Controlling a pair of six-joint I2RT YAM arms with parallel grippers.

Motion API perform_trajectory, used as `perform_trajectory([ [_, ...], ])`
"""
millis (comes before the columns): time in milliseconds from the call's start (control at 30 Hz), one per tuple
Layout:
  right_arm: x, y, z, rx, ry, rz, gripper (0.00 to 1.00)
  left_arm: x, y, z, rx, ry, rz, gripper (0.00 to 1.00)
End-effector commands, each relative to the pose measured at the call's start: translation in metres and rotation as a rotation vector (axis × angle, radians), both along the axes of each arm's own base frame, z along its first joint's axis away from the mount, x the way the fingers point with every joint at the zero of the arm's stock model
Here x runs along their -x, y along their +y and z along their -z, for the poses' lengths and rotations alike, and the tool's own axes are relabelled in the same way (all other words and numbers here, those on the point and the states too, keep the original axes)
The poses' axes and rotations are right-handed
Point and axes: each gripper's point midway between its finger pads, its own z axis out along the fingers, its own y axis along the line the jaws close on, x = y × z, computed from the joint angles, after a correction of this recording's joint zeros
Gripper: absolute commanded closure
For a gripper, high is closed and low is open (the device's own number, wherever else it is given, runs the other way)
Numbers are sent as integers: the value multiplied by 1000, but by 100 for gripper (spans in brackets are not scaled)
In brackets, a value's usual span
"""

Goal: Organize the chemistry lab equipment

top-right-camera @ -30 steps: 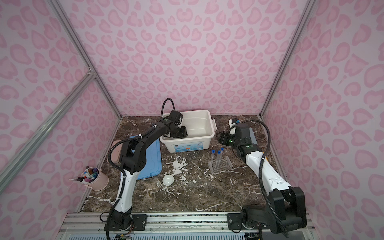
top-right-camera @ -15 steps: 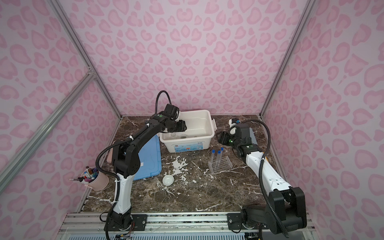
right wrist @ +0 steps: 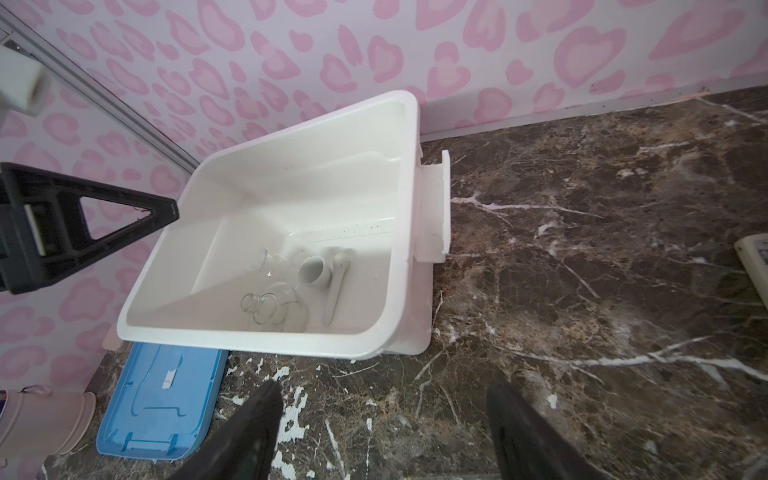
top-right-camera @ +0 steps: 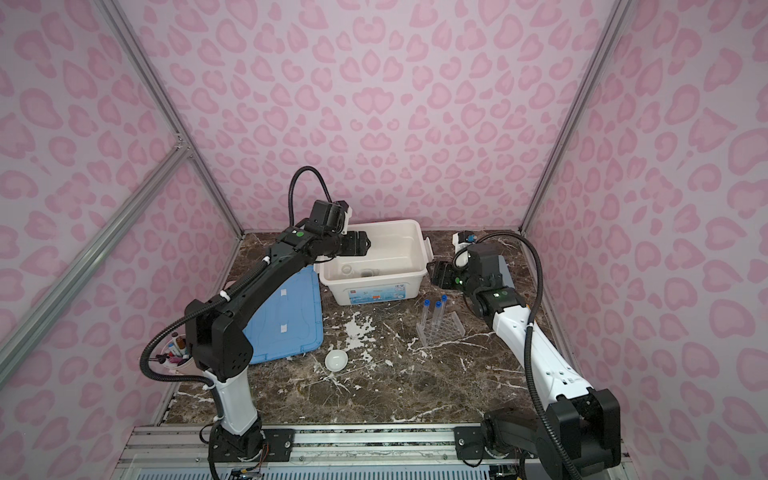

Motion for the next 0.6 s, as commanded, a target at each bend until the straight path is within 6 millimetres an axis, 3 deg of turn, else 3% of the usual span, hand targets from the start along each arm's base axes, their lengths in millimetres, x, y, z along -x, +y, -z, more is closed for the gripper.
perform_trajectory([
  [0,5,4,-1,80,-17,-19,15,2,23,-27,-30,-132,-74,2],
  [233,24,39,-17,255,-63,-96,9,39,85,-33,-124,-214,-222,2],
  [367,44,71,-21,342,-91,-169,7,61,126,-12,-182,-194,-320,2],
  [567,81,133,-5,467,-86,-300,5,90,188,12,-183,-151,-482,2],
])
